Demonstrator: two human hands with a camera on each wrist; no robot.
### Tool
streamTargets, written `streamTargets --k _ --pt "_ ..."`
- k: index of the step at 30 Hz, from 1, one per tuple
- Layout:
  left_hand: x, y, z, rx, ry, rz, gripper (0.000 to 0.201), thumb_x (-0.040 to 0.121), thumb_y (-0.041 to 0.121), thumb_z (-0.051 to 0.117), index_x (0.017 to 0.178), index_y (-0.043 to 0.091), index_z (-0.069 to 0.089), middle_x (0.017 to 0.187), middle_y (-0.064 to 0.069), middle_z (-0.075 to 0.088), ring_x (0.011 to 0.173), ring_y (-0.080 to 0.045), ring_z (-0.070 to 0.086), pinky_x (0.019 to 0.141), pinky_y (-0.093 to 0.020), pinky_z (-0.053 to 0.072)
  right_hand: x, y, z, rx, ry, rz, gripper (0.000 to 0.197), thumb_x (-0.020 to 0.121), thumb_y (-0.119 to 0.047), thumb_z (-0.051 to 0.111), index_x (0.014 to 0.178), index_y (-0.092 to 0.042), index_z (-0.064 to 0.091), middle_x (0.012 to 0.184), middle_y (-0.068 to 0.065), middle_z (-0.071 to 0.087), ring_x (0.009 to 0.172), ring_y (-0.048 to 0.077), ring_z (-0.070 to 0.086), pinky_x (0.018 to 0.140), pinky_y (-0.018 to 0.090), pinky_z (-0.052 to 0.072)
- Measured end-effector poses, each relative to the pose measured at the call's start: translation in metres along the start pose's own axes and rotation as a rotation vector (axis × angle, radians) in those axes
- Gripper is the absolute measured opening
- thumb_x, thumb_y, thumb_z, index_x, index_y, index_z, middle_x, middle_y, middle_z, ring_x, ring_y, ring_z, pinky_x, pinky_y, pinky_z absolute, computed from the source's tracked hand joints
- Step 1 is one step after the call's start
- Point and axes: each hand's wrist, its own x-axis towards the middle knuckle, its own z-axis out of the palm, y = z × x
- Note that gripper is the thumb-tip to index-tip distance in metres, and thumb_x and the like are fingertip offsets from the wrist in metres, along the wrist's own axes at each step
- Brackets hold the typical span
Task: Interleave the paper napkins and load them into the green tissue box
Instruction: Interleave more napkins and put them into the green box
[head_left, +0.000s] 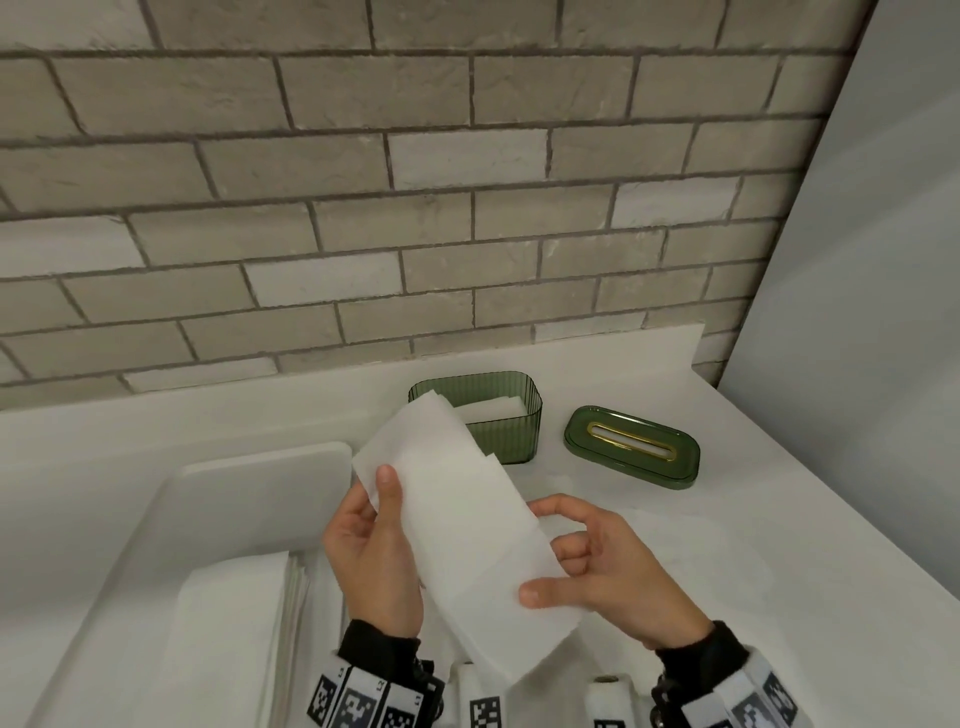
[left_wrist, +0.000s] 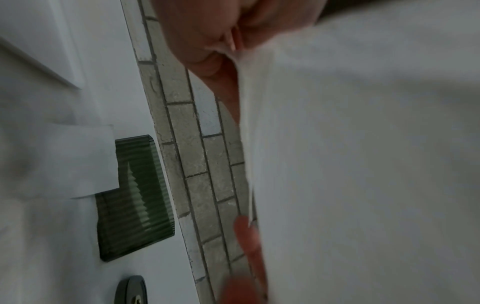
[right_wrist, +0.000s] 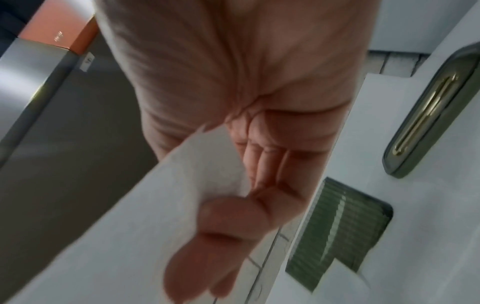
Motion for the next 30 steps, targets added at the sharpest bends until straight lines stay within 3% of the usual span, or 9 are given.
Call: streamTargets --k 3,6,11,15,19,21,24,28,30 --pt "0.005 0.008 -0.008 0.018 0.033 0.085 0.034 0.095 0.005 0.061 0.124 0.021 0.066 0.102 0.000 0.078 0.098 -0.014 0.073 0.070 -0.020 0.059 -0.014 -0.014 -0.024 -0.047 0.013 -0.022 0.068 0.065 0.009 0.083 0.122 -0.018 0.057 0.086 0.025 0.073 0.076 0.033 0.071 0.068 0.034 0.056" --pt "0.003 0.015 -0.012 0.102 -0.015 0.191 0.060 0.093 -0.006 0.059 0.142 0.026 0.047 0.092 0.023 0.075 0.086 0.000 0.071 0.066 -0.015 0.056 -0.030 -0.038 -0.046 -0.049 0.108 -0.174 0.069 0.066 0.005 0.081 0.122 -0.027 0.056 0.089 0.026 0.071 0.072 0.038 0.069 0.065 0.036 0.055" --pt "-0.001 0.013 -0.006 0.227 -0.164 0.119 0.024 0.092 -0.007 0.059 0.102 0.012 0.071 0.096 0.008 0.077 0.081 0.007 0.069 0.067 -0.008 0.052 -0.042 -0.069 -0.037 0.189 0.076 -0.543 0.046 0.064 -0.017 0.086 0.107 -0.020 0.071 0.100 0.013 0.073 0.077 0.026 0.073 0.069 0.032 0.060" --pt "-0.009 0.009 0.004 0.172 -0.277 -0.002 0.034 0.095 0.038 0.052 0.109 0.017 0.074 0.110 0.001 0.076 0.105 -0.013 0.071 0.088 -0.028 0.055 -0.019 -0.051 -0.015 0.146 0.224 -0.574 0.034 0.066 -0.019 0.087 0.096 -0.015 0.074 0.103 0.004 0.073 0.080 0.022 0.065 0.073 0.030 0.054" --pt "-0.011 0.007 0.004 -0.086 -0.364 -0.193 0.075 0.081 0.076 0.050 0.118 0.013 0.070 0.107 -0.008 0.073 0.088 -0.016 0.072 0.067 -0.024 0.057 -0.001 -0.024 0.006 0.110 0.262 -0.419 0.028 0.076 0.005 0.074 0.102 -0.005 0.068 0.103 0.006 0.073 0.076 0.032 0.070 0.066 0.030 0.057" --pt "-0.012 0.007 0.001 -0.094 -0.388 -0.166 0.059 0.086 0.058 0.061 0.120 0.010 0.067 0.113 -0.007 0.074 0.096 -0.019 0.072 0.072 -0.028 0.060 0.002 -0.017 0.009 0.119 0.257 -0.364 0.028 0.077 0.008 0.072 0.102 -0.004 0.067 0.104 0.007 0.072 0.074 0.035 0.072 0.065 0.034 0.059" --pt "-0.016 0.012 0.000 -0.006 -0.365 -0.090 0.032 0.083 0.004 0.066 0.115 0.004 0.068 0.114 -0.009 0.075 0.102 -0.025 0.072 0.077 -0.031 0.060 0.007 -0.012 0.009 0.038 0.314 -0.351 0.034 0.076 0.001 0.078 0.105 -0.013 0.067 0.107 0.004 0.069 0.063 0.031 0.065 0.064 0.035 0.054" --pt "-0.015 0.010 -0.003 0.005 -0.361 -0.063 0.048 0.079 -0.006 0.065 0.125 0.006 0.063 0.122 -0.008 0.071 0.113 -0.029 0.067 0.088 -0.037 0.059 0.009 -0.004 0.000 -0.233 0.232 -0.197 0.068 0.060 -0.038 0.090 0.121 -0.037 0.059 0.121 -0.013 0.058 0.093 0.009 0.062 0.075 0.022 0.051" --pt "-0.015 0.004 -0.006 -0.005 -0.373 -0.069 0.064 0.077 -0.005 0.069 0.136 0.018 0.056 0.129 -0.007 0.067 0.120 -0.026 0.064 0.095 -0.042 0.056 0.010 0.000 -0.005 -0.265 0.066 -0.088 0.061 0.061 -0.041 0.088 0.117 -0.030 0.065 0.121 -0.012 0.062 0.105 0.005 0.062 0.088 0.026 0.052"
